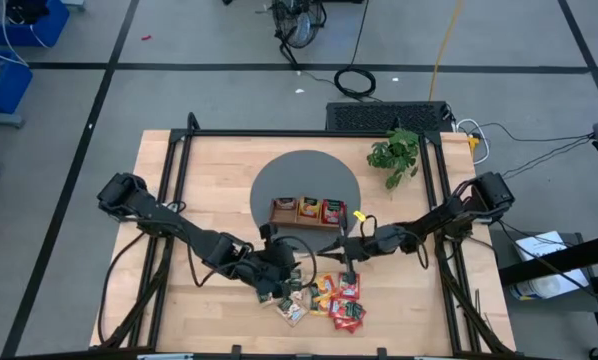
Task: Pick & Place Tea
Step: Put the yellow tea bag into the middle section of the wooden organizer
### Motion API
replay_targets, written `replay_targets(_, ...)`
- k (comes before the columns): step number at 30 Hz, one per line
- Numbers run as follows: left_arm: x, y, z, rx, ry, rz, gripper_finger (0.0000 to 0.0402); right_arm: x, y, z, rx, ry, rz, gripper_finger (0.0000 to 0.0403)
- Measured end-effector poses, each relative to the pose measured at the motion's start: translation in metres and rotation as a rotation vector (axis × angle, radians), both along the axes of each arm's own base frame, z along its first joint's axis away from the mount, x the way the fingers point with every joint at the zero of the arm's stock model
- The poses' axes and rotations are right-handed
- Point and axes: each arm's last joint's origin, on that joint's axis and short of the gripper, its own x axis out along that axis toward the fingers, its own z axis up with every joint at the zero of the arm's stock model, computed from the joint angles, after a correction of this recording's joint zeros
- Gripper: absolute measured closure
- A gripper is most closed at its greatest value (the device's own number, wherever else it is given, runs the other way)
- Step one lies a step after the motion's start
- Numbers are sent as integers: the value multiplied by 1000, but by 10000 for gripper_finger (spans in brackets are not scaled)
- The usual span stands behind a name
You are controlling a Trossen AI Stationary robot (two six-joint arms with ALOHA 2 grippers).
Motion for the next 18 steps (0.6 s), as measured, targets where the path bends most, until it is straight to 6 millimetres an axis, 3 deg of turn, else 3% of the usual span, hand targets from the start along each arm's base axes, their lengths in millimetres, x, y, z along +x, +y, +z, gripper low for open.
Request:
replay_targets(9,6,11,0,-20,6,2,278,-1,4,2,-13,-23,13,403)
replay_targets(18,8,8,2,-42,4,-86,325,-1,4,3,-18,-30,10,403)
